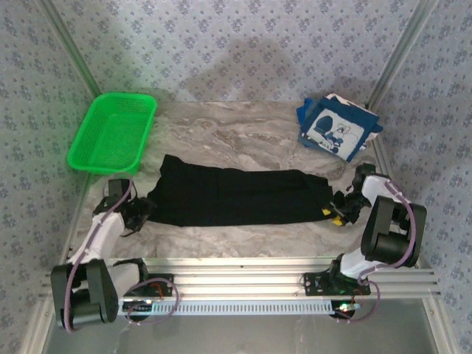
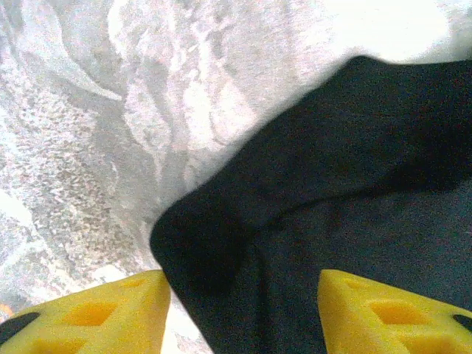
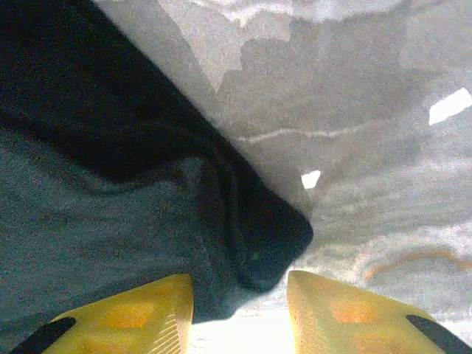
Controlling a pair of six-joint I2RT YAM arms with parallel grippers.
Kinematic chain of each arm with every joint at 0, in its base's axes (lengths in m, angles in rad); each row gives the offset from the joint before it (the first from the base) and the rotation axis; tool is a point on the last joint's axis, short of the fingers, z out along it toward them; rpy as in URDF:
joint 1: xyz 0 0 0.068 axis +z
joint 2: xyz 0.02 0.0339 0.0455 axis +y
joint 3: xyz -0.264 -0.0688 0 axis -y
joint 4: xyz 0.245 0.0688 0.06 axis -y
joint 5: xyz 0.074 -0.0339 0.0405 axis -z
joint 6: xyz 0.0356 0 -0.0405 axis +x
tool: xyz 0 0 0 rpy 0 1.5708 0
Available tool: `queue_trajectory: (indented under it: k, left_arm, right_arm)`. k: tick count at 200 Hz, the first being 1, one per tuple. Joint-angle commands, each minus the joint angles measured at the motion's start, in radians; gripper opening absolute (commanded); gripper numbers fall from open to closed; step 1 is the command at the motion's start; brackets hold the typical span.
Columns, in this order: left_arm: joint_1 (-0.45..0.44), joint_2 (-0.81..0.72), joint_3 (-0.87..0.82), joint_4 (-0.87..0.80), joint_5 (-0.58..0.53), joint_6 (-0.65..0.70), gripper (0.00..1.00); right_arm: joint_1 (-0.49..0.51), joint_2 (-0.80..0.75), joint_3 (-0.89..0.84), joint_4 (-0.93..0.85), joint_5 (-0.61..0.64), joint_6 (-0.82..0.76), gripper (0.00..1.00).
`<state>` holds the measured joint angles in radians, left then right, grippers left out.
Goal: Fold and stack the t-shirts
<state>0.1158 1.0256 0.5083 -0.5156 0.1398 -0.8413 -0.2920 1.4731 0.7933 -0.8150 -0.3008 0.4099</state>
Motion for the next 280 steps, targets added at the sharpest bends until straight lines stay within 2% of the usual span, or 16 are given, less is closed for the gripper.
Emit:
queue_trajectory:
  k: [1, 20, 33, 44, 58, 85, 104, 125, 146, 177, 243, 280]
  left_arm:
    - [-0.022, -0.065, 0.111, -0.080, -0.016, -0.014, 0.59]
    - [-0.097, -0.074, 0.208, -0.113, -0.035, -0.021, 0.60]
    - [-0.182, -0.052, 0.268, -0.106, -0.054, -0.032, 0.61]
    - [-0.260, -0.014, 0.310, -0.082, -0.061, -0.044, 0.61]
    - [-0.370, 0.052, 0.358, -0.042, -0.070, -0.053, 0.60]
    - [-0.529, 0.187, 0.416, 0.051, -0.062, -0.055, 0.60]
    - [-0.617, 0.257, 0.421, 0.126, -0.047, -0.077, 0.59]
    - [-0.684, 0.313, 0.396, 0.189, -0.037, -0.125, 0.58]
    - [-0.714, 0.334, 0.327, 0.246, -0.042, -0.177, 0.57]
    - [-0.714, 0.340, 0.216, 0.302, -0.050, -0.226, 0.56]
    - [-0.704, 0.397, 0.125, 0.297, -0.089, -0.235, 0.55]
    - [-0.686, 0.412, 0.097, 0.291, -0.095, -0.234, 0.54]
  right_arm:
    - [0.010, -0.102, 0.023, -0.090, 0.018, 0.061, 0.45]
    - [0.022, -0.190, 0.079, -0.131, 0.040, 0.093, 0.49]
    - [0.029, -0.222, 0.125, -0.110, 0.040, 0.122, 0.49]
    - [0.039, -0.210, 0.170, -0.069, -0.007, 0.109, 0.49]
    - [0.080, -0.132, 0.254, -0.052, -0.047, 0.078, 0.43]
    - [0.244, 0.060, 0.408, -0.046, -0.043, 0.023, 0.20]
    - [0.338, 0.197, 0.498, -0.043, -0.010, 0.035, 0.16]
    - [0.395, 0.317, 0.548, -0.034, 0.028, 0.058, 0.12]
    - [0.427, 0.395, 0.570, -0.047, 0.072, 0.061, 0.12]
    - [0.442, 0.472, 0.574, -0.065, 0.152, 0.048, 0.11]
    - [0.389, 0.545, 0.664, -0.105, 0.414, 0.010, 0.13]
    - [0.338, 0.569, 0.722, -0.109, 0.459, -0.018, 0.18]
